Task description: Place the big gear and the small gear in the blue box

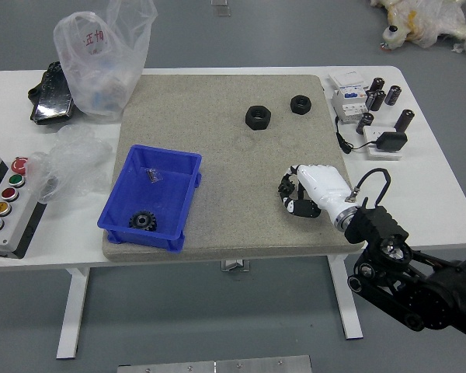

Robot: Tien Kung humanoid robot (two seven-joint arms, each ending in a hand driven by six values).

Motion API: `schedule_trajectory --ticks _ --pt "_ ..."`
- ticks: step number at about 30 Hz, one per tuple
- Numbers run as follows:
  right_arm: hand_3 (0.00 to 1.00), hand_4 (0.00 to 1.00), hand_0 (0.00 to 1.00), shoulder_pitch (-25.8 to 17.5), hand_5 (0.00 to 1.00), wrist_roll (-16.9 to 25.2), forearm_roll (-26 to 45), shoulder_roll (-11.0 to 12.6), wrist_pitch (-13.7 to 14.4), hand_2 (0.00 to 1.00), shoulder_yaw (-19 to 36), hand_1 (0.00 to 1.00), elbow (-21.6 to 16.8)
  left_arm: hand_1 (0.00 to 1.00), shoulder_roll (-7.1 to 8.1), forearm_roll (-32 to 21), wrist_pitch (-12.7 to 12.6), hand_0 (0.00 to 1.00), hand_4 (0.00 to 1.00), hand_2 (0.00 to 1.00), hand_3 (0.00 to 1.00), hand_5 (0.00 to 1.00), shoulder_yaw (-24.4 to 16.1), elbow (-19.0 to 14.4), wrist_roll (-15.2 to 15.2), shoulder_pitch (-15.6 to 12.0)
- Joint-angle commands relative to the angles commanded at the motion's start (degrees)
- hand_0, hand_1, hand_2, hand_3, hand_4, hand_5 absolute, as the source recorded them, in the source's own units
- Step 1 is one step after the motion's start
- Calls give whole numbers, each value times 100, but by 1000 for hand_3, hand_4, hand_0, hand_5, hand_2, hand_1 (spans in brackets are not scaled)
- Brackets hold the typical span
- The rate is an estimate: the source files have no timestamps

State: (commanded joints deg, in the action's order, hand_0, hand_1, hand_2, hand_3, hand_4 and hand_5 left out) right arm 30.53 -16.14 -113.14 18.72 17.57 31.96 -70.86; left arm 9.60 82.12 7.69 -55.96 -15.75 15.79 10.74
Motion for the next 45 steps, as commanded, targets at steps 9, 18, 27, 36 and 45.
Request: schedule_trajectory --ticks 9,18,27,36,45 --pt "443 358 392 1235 117 -39 150 -856 -54 253 -1113 494 -406 705 -7 96 62 743 678 690 711 477 -38 -21 18 65" --pt "547 394 402 2039 53 -119 160 -1501 -246 231 -1856 490 -108 704 -3 206 96 743 678 691 711 482 -127 -35 67 45" --pt "923 818 344 2039 519 -119 360 -1621 -286 236 -1983 431 107 704 -13 215 98 743 681 688 711 486 -139 -39 75 50" --pt "940 924 349 2000 625 -178 361 -1672 -295 235 -1919 440 31 703 -14 227 107 743 682 688 711 487 -137 -40 65 73" --pt "915 969 337 1739 647 170 906 -1300 86 240 -1202 441 -363 703 -19 191 94 743 687 688 714 491 -114 -38 62 62"
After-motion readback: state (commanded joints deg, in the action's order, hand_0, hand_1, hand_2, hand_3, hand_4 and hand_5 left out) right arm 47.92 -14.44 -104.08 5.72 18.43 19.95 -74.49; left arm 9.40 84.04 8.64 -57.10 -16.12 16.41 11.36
